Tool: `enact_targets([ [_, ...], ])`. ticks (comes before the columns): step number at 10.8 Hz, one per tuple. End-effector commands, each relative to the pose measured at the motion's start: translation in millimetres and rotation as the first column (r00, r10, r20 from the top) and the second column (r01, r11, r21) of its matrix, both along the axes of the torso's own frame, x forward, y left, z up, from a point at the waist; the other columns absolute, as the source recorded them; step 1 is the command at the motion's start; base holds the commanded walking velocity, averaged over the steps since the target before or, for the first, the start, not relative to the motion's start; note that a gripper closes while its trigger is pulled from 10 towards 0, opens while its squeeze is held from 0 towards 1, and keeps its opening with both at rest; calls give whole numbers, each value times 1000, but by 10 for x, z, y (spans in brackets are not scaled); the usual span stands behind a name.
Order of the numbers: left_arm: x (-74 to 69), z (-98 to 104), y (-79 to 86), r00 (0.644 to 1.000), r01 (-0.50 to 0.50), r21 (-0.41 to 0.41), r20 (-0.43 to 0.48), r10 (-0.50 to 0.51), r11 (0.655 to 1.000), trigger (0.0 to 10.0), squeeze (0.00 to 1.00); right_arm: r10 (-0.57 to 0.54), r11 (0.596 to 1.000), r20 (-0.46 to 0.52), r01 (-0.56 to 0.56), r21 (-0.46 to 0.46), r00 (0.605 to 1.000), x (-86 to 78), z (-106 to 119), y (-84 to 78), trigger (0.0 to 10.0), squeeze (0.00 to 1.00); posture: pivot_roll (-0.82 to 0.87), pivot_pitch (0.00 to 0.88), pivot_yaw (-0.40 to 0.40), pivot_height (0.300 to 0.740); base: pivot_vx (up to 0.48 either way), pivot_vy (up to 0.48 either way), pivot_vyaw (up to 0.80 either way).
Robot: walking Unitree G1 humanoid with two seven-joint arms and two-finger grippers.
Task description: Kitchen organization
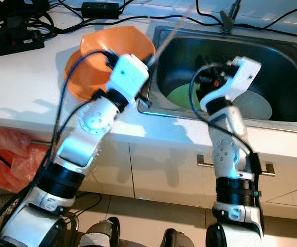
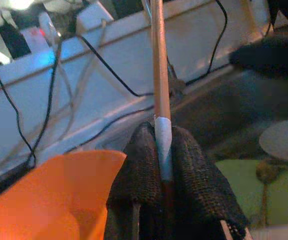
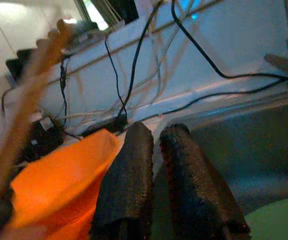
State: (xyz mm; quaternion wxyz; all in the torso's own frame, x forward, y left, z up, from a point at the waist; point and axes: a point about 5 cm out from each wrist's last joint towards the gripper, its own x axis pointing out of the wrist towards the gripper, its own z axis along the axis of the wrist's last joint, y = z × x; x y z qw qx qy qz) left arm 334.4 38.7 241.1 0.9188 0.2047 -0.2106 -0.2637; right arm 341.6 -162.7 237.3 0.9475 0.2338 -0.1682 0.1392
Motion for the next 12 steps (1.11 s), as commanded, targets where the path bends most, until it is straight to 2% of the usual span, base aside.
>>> enact_targets([
  [1,-8,-43,-38,1000,-5,18,-9,5,1000,10000,0,-6,1000,22,6,17,1000,-20,79,-35,10000,349,190,149,-25,740,0,0,0],
  [2,-11,-99,-76,1000,-5,36,-20,6,999,10000,0,1,1000,23,-2,27,1000,-34,88,-23,10000,1000,191,150,-26,740,0,0,0],
  [3,-13,-122,-87,1000,-7,43,-26,8,999,10000,0,4,1000,21,-5,29,1000,-41,95,-16,10000,933,188,153,-24,740,0,0,0],
  [4,-18,-151,-99,999,-10,49,-32,12,999,10000,0,9,999,19,-10,41,1000,-53,120,-5,10000,0,186,156,-23,740,0,0,0],
  [5,-24,-170,-108,999,-11,56,-33,13,998,10000,0,12,999,20,-13,52,1000,-59,146,-4,10000,0,184,158,-23,740,0,0,0],
  [6,-30,-185,-118,999,-11,59,-36,13,998,10000,0,19,996,17,-21,90,1000,-63,172,-17,10000,1000,183,158,-23,740,0,0,0],
  [8,-30,-195,-120,999,-15,64,-38,17,998,10000,0,19,992,-3,-18,124,1000,-58,174,-29,10000,992,183,161,-23,740,0,0,0],
  [9,-31,-206,-124,999,-17,72,-38,19,997,10000,0,28,991,-9,-27,133,1000,-60,178,-19,10000,0,183,161,-24,740,0,0,0],
  [12,-26,-226,-122,999,-25,86,-45,29,996,10000,0,84,970,-18,-78,230,996,-66,222,16,10000,0,185,160,-25,740,0,0,0],
])
